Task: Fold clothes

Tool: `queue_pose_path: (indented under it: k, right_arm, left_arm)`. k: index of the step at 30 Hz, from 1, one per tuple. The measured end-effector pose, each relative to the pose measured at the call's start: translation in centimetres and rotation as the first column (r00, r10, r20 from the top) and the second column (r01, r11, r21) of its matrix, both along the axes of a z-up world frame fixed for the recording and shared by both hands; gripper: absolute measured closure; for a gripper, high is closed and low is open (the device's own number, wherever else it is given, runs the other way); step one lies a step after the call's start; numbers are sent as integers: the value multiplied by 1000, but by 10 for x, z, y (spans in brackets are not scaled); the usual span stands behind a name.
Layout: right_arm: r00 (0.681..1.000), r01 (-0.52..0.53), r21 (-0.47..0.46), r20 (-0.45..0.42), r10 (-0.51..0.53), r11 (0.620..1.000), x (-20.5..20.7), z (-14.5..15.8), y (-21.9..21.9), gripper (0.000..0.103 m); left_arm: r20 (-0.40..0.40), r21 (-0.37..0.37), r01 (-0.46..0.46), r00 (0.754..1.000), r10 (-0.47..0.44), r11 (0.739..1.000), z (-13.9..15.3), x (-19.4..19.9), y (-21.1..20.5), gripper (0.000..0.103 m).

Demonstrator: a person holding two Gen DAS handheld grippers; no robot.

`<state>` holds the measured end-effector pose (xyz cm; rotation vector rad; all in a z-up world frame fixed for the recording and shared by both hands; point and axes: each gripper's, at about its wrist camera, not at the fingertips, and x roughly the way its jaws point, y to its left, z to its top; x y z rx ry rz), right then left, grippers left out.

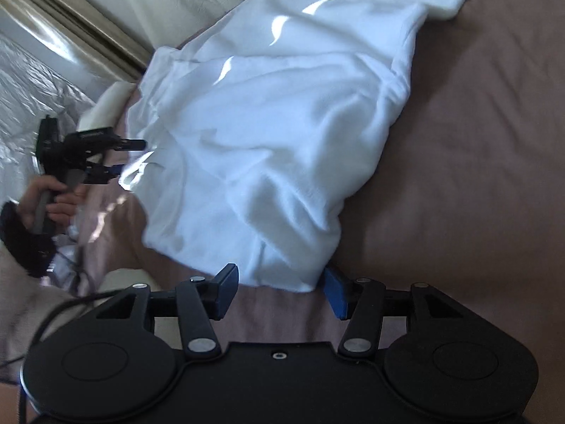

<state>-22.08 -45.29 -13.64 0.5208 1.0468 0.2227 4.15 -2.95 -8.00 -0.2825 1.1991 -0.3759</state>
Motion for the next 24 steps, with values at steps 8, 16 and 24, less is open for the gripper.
queue_pose_path:
  k: [8, 16, 24]
  right_arm:
    - [985, 137, 74, 91, -143, 988, 1, -2, -29, 49]
    - [993, 93, -21, 75, -91, 995, 24, 7, -14, 93]
    - [986, 15, 28, 164, -20, 999, -5, 54, -12, 94]
  left_arm:
    - [48, -44, -75, 996, 77, 996, -5, -13, 2, 101]
    - [106, -78, -70, 991, 78, 994, 14, -17, 12, 100]
    - [210, 79, -52, 977, 34, 996, 55, -35, 13, 100]
